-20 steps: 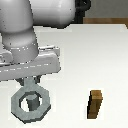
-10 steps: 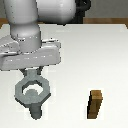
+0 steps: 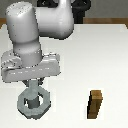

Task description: Put the loop with the handle onto the peg.

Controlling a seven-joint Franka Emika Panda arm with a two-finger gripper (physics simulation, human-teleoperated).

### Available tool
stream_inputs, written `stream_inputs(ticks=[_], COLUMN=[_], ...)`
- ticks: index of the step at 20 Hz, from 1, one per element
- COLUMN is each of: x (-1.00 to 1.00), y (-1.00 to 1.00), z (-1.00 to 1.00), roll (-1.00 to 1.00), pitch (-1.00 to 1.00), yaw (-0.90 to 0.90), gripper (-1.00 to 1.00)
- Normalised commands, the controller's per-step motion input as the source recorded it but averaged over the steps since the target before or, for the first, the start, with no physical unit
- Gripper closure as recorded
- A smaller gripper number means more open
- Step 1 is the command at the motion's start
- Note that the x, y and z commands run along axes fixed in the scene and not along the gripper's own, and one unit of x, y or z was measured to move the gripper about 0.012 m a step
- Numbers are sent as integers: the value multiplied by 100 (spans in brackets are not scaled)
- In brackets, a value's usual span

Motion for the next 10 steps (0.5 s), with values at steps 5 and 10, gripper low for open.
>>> stream_inputs(ticks=[5,10], x=[0,0], y=[0,0], z=[0,0], roll=[0,0], pitch=[0,0], yaw=[0,0], gripper=[-100,-100])
